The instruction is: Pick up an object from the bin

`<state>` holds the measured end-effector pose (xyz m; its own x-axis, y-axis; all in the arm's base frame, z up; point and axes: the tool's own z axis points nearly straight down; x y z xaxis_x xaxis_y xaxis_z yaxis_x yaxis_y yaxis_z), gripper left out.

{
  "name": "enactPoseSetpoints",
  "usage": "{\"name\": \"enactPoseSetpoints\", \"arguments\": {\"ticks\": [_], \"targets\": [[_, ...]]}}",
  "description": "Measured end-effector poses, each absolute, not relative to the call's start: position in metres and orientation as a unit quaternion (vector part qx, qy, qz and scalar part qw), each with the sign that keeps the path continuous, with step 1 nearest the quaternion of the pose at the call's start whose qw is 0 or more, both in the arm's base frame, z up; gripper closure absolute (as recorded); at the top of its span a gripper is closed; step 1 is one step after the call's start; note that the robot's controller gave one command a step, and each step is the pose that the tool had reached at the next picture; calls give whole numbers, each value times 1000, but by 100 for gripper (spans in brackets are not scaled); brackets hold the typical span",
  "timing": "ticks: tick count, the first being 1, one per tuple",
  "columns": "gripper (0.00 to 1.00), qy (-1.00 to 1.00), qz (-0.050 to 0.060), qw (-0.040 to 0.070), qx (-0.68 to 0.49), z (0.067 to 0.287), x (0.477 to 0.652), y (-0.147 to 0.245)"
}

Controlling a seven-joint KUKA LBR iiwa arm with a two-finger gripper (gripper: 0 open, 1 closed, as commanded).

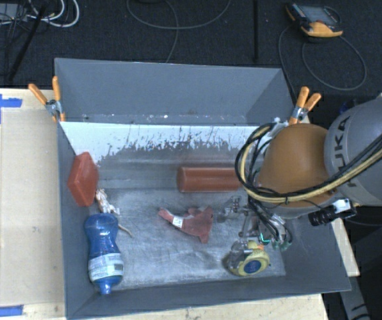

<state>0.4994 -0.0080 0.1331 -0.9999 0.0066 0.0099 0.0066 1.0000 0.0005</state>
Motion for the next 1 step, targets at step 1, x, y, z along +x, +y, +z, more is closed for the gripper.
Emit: {"name": "enactPoseSetpoints", "arguments": {"ticks": [1], "targets": [[0,-1000,0,1,-3,137,501,-8]]}}
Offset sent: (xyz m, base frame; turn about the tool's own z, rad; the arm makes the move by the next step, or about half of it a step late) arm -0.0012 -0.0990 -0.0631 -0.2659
